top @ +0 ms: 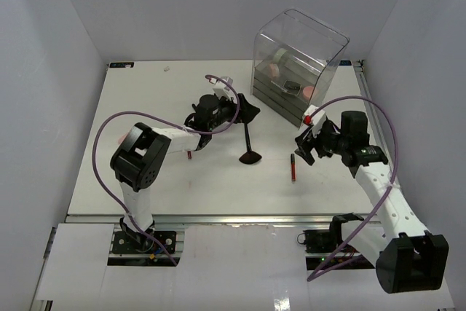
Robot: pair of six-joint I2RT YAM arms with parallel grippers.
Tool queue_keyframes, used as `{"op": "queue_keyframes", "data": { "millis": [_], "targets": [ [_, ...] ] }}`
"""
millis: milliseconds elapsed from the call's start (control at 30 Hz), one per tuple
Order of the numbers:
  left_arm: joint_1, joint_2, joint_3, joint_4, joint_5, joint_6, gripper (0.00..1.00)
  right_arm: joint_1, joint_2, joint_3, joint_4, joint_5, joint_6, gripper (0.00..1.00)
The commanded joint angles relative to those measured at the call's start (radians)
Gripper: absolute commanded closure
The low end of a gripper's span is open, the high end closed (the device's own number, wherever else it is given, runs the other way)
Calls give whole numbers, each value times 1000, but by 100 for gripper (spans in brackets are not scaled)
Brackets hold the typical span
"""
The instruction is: Organize the makeup
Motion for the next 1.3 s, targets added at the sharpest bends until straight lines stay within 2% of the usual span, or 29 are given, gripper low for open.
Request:
{"op": "queue_keyframes", "data": {
  "millis": [0, 67, 100, 167, 200, 300, 633, 1000, 1133, 1267],
  "targets": [
    [-3, 68, 125, -105, 152, 56, 5, -145, 88, 132, -50, -440, 116, 5],
    [-3, 100, 167, -108, 161, 31, 6, -204, 138, 173, -51, -553, 164, 1],
    [-3, 118, 184, -106, 163, 10, 7, -231, 168, 181, -50, -606, 178, 4],
    [-1, 169, 253, -101, 164, -52, 10, -272, 227, 201, -48, -681, 189, 18],
    [1, 192, 276, -94, 162, -82, 12, -281, 245, 199, -47, -690, 186, 22],
    [7, 249, 336, -65, 146, -219, 22, -294, 244, 176, -44, -686, 162, 25],
    [14, 426, 553, -10, 136, -499, 28, -316, 160, 118, -23, -662, 137, 25],
    [21, 497, 666, -41, 154, -568, 39, -338, 147, 115, -22, -668, 142, 25],
    [24, 516, 682, -49, 162, -587, 48, -344, 147, 113, -20, -668, 147, 25],
    [29, 518, 669, -41, 168, -606, 63, -348, 145, 112, -19, -670, 150, 25]
  ]
}}
